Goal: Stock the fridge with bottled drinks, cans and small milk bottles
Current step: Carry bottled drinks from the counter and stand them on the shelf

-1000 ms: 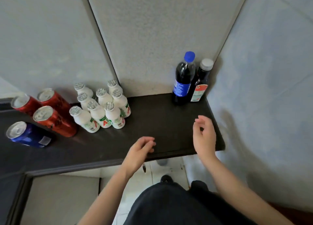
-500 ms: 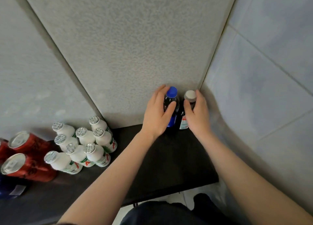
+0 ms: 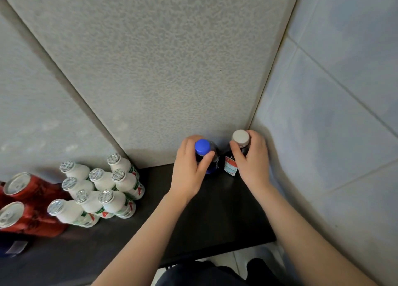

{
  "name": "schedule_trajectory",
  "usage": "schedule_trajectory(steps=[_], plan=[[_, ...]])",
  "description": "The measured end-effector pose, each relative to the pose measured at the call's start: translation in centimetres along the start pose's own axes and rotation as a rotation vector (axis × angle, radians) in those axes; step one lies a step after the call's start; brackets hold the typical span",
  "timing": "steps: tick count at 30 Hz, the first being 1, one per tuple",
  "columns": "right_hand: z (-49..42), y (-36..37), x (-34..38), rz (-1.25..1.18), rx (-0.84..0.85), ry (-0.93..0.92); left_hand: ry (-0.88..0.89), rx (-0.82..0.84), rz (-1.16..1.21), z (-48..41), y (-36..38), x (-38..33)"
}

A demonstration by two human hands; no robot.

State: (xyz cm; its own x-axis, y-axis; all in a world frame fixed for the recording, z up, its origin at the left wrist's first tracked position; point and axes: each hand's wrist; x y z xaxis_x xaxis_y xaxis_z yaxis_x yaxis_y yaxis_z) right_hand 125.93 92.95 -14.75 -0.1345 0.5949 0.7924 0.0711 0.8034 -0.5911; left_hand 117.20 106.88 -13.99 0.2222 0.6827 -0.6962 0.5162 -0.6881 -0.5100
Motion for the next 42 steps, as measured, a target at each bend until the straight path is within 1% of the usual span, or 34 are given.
schedule_trajectory(steps=[2,3,8,11,14,17,21,24,27,30,34,37,42], plan=[[0.3,0.1,-0.2,-0.010,-0.006,0.049,-0.098,-0.040,0.103,0.6,0.2,-0.1],[0.4,0.1,-0.2,0.002,-0.005,0.052,-0.118,-0.065,0.116,0.9,0.3,-0.1],[1.6,0.6,-0.4,0.039,0.028,-0.007,-0.189,-0.227,0.153,1.4,-0.1,0.3],[2.5,0.5,-0.4,-0.067,0.008,0.043,-0.244,-0.315,0.197,1.6,-1.0,0.1],[4.1,0.7,0.4,-0.187,0.028,0.072,-0.257,-0.400,0.176,3.2,-2.6,-0.5],[6.7,1.1,1.7,-0.256,0.064,0.016,-0.297,-0.453,0.182,6.4,-4.4,-0.9],[11.1,1.8,3.1,-0.305,0.250,-0.046,-0.381,-0.527,0.185,11.8,-7.3,-2.3],[14.8,2.1,4.0,-0.307,0.432,-0.083,-0.471,-0.604,0.165,16.6,-9.7,-4.0],[19.3,1.8,4.3,-0.285,0.638,-0.157,-0.570,-0.707,0.103,21.9,-12.0,-6.2],[23.9,1.3,4.6,-0.293,0.841,-0.172,-0.662,-0.831,0.037,27.7,-13.9,-8.8],[31.4,0.4,5.3,-0.255,1.078,-0.264,-0.759,-0.968,-0.054,36.3,-15.8,-12.8],[37.3,-1.1,5.1,-0.209,1.213,-0.329,-0.813,-1.035,-0.135,42.8,-16.4,-16.5],[46.9,-4.3,3.3,-0.155,1.365,-0.333,-0.918,-1.214,-0.157,53.7,-16.4,-23.3]])
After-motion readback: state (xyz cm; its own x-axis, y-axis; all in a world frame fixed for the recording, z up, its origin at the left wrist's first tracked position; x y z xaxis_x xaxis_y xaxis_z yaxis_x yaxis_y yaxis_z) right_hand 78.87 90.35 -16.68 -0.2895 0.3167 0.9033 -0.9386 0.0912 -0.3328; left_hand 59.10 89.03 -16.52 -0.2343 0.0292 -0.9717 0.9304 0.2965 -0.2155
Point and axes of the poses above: each hand's wrist, its own z-axis away from the middle knuckle, its own y-axis out of the palm, x = y × z, and after that the axes turned 13 degrees about y, right-handed
